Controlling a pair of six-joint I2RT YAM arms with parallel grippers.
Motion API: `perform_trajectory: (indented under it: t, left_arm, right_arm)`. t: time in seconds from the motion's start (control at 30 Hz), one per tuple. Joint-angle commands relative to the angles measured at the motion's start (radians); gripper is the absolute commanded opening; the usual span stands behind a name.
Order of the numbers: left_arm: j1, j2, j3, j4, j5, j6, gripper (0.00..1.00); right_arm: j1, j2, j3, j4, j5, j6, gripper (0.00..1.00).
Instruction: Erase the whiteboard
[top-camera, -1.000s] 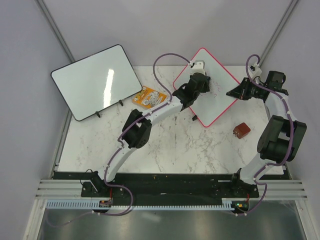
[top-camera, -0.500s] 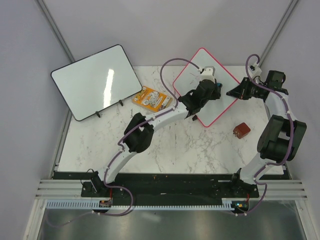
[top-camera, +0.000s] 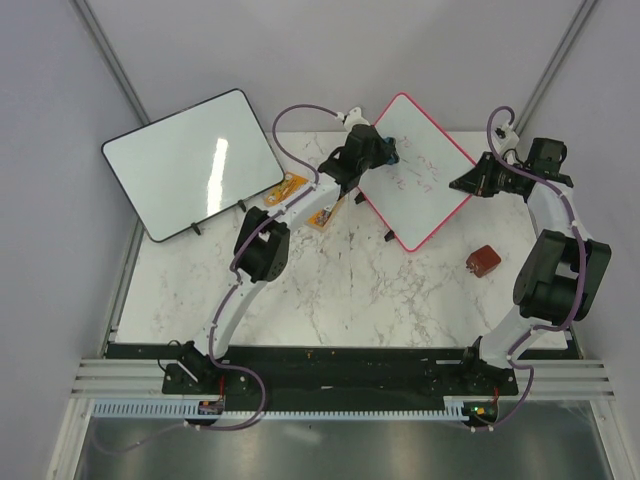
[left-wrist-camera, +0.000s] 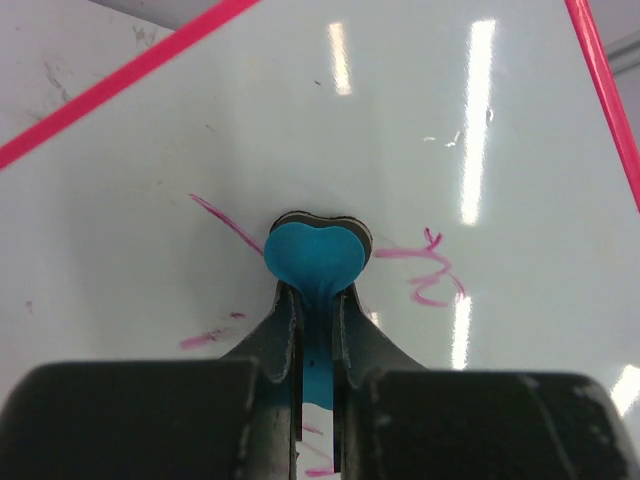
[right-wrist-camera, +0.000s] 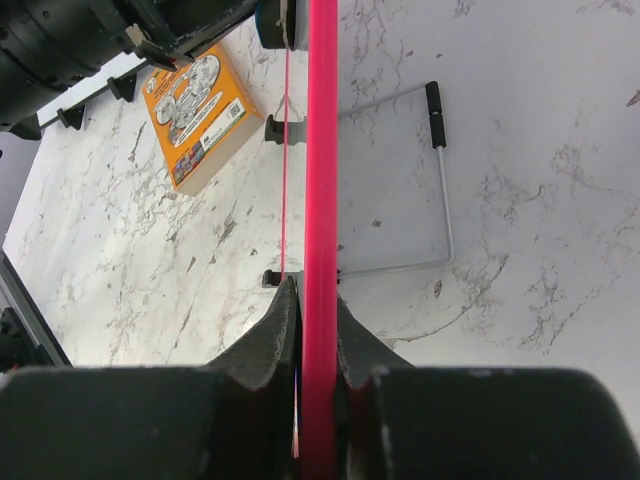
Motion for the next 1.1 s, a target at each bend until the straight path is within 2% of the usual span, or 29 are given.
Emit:
perform_trajectory:
  t: [0.0,0.07,0.27,0.4,0.57,0.67,0.8,0.97,1.07]
  left_arm:
    - [-0.037,0.093,0.013,-0.088,-0.016,0.033,0.02]
    - [-0.072,0.076,-0.009,-0.065,0.000,0.114,0.02]
    - [-0.272,-0.003,-0.100,0.005,0.026,0.322,0.02]
    - [-0.384,-0.028,-0.135,0.004,0.124,0.363,0.02]
    - [-0.445,-0.051,-0.192,0.042,0.182,0.388,0.02]
    - [-0.428,-0.036,-0.171,0.022,0.158,0.348,0.02]
    - [-0.336,-0.023,-0.160,-0.025,0.098,0.264,0.02]
    - [-0.222,-0.010,-0.163,-0.074,-0.005,0.230,0.02]
    - [-0.159,0.004,-0.160,-0.140,-0.054,0.131,0.02]
  right_arm:
    - [0.073,0.035,-0.047,-0.118,0.084,-0.320,0.00]
    - [0.073,0.035,-0.042,-0.120,0.083,-0.321,0.00]
    - [0.076,0.038,-0.033,-0.138,0.078,-0.332,0.00]
    - [0.076,0.035,-0.031,-0.138,0.078,-0.330,0.00]
    - [0.076,0.035,-0.030,-0.140,0.075,-0.329,0.00]
    - [0.074,0.035,-0.030,-0.141,0.075,-0.329,0.00]
    - [0.076,0.030,-0.030,-0.144,0.072,-0.330,0.00]
    - [0.076,0.033,-0.028,-0.146,0.071,-0.330,0.00]
    - [0.076,0.033,-0.028,-0.147,0.071,-0.332,0.00]
